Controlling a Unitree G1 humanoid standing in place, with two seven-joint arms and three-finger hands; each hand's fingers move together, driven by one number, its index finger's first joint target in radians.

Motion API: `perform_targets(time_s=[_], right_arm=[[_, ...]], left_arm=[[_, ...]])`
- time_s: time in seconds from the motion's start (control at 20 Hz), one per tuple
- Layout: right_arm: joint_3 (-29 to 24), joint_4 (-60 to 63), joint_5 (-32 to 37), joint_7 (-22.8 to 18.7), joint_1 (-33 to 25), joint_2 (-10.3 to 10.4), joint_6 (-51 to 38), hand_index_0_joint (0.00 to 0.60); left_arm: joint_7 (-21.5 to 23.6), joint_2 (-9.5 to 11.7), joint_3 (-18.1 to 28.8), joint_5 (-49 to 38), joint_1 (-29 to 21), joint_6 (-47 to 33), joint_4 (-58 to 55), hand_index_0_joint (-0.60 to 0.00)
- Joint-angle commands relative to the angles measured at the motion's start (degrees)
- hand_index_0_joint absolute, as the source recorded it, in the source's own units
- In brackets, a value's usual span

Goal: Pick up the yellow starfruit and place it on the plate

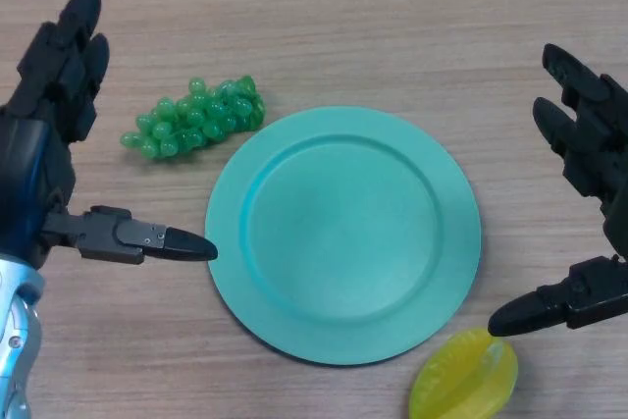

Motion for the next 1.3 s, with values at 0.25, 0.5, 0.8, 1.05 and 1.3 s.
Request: perform_targets(time_s=[0.25,0.5,0.8,1.05,1.3], right_arm=[[-5.2,-2.1,-1.8,0.4,-1.4,-2.1,-9.9,0.000],[-7.0,-0.7,-3.6,3.4,-1.1,-2.9,-13.3,0.000],[-6.8,1.0,-8.6,18.0,6.4,-1.9,-23.6,0.000],[-5.3,7.8,-15.4,24.1,10.6,-1.0,-39.0,0.000],[-5.9,23.5,-38.6,15.1,7.6,-5.2,-65.7,0.000]], left_arm=[[2.9,3.0,4.1,-1.4,-2.3,-8.6,-0.6,0.000],[1.2,2.7,4.5,-2.2,-1.0,-8.4,-0.4,0.000],[-1.0,5.5,8.4,-6.1,-2.4,-9.1,4.2,0.000],[-1.4,4.8,6.5,-6.5,-2.4,-6.7,4.3,0.000],[-1.1,3.4,3.9,-4.7,-2.2,-6.3,3.4,0.000]])
